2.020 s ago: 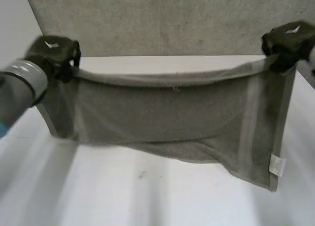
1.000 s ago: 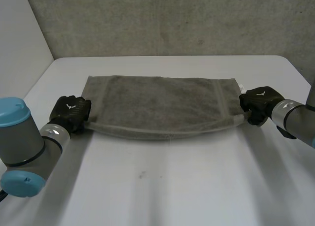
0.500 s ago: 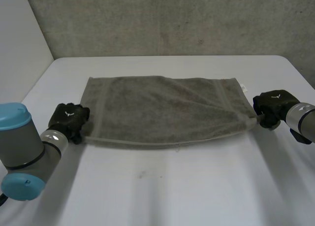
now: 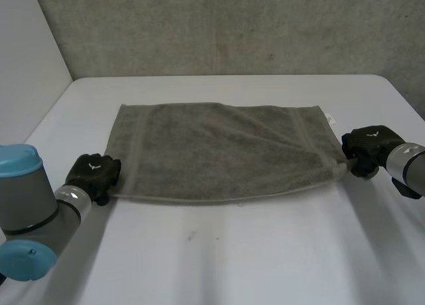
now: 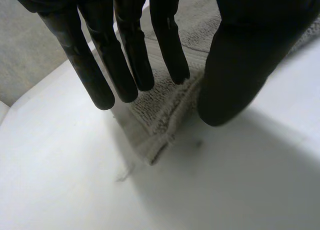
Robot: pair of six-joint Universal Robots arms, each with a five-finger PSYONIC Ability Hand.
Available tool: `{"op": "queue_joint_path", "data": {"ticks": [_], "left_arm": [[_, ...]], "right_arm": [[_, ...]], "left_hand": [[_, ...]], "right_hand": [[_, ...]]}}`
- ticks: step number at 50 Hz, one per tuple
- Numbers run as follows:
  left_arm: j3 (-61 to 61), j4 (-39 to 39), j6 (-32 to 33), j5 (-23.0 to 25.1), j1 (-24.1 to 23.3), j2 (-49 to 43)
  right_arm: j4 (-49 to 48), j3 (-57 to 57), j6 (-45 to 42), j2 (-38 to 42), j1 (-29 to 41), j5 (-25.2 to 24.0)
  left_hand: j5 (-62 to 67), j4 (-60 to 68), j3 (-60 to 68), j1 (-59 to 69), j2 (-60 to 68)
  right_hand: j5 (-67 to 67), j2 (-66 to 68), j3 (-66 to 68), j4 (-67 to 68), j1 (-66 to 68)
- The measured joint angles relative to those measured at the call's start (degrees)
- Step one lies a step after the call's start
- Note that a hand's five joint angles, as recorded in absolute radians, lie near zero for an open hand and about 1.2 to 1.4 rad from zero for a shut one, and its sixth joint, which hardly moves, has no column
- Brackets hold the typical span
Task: Fold the towel.
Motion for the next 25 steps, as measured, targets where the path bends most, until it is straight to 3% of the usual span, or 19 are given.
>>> {"op": "queue_joint_path", "data": {"ticks": [1, 3, 5, 12, 18, 25], "left_arm": [[-0.05, -0.31, -0.01, -0.01, 0.0, -0.09], [-0.08, -0.4, -0.02, -0.02, 0.0, -0.09], [-0.29, -0.68, -0.08, -0.14, 0.1, 0.19], [-1.57, -3.34, -0.18, -0.29, 0.81, 5.06], [-3.11, -13.43, -0.16, -0.26, 1.04, 15.46], [-4.78, -29.74, 0.06, -0.14, 1.02, 28.72]], "right_arm": [[-0.09, 0.06, -0.06, -0.02, -0.02, -0.03], [-0.1, 0.09, -0.09, -0.04, -0.02, -0.04], [0.01, 0.21, -0.31, -0.24, -0.04, -0.05], [2.96, 1.41, -2.2, -2.7, -0.71, -0.1], [11.31, 4.5, -10.8, -7.26, -3.83, -0.25], [25.55, 10.66, -28.14, -13.62, -8.35, -0.3]], "left_hand": [[9.71, 10.14, 9.83, 10.08, 9.85], [9.71, 10.14, 9.83, 10.08, 9.85], [21.03, 21.3, 20.98, 20.11, 21.06], [24.13, 25.11, 24.81, 21.68, 24.88], [24.57, 25.53, 25.21, 21.93, 25.25], [24.81, 25.56, 25.25, 22.44, 25.32]], "right_hand": [[0.0, 0.0, 0.0, 0.0, 0.0], [0.0, 0.0, 0.0, 0.0, 0.0], [0.0, 0.0, 0.0, 0.0, 0.0], [0.0, 0.0, 0.0, 0.0, 0.0], [0.0, 0.0, 0.0, 0.01, 0.0], [0.0, 0.02, 0.0, 0.01, 0.0]]}}
